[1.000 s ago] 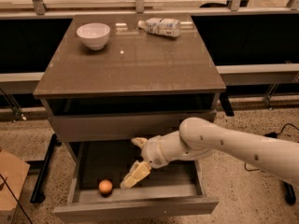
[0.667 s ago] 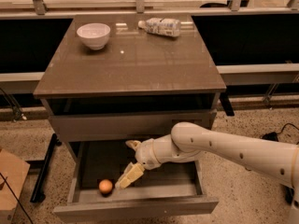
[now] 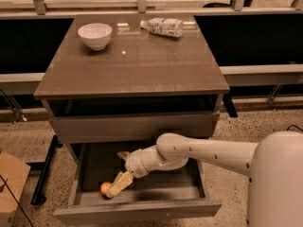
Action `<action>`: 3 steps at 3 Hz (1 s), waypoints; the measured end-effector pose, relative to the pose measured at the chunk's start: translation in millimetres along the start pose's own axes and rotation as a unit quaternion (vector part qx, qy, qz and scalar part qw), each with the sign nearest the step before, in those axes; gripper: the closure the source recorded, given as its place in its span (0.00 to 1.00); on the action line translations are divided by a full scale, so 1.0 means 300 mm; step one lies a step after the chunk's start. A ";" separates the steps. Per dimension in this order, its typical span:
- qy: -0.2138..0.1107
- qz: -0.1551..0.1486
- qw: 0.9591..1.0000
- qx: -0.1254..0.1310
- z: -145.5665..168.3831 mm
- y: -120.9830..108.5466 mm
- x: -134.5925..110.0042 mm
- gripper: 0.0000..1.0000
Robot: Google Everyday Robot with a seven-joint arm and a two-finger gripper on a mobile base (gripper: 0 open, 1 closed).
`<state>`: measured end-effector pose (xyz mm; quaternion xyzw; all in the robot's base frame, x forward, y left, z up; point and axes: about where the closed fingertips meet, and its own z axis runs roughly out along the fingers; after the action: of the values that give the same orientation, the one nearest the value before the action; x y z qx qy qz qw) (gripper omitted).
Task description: Pick orange from middle drawer and place on counter
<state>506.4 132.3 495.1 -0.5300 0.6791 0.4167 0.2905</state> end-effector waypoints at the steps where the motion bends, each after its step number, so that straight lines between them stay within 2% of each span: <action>1: 0.002 0.019 1.000 0.005 0.096 -0.030 0.066 0.00; 3: -0.009 0.055 0.998 0.019 0.261 -0.079 0.130 0.00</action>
Offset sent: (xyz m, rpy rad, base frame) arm 0.0109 0.0477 -0.0886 -0.0089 0.0810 -0.1121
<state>514.9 180.0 418.4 -0.4830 0.7122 0.4235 0.2831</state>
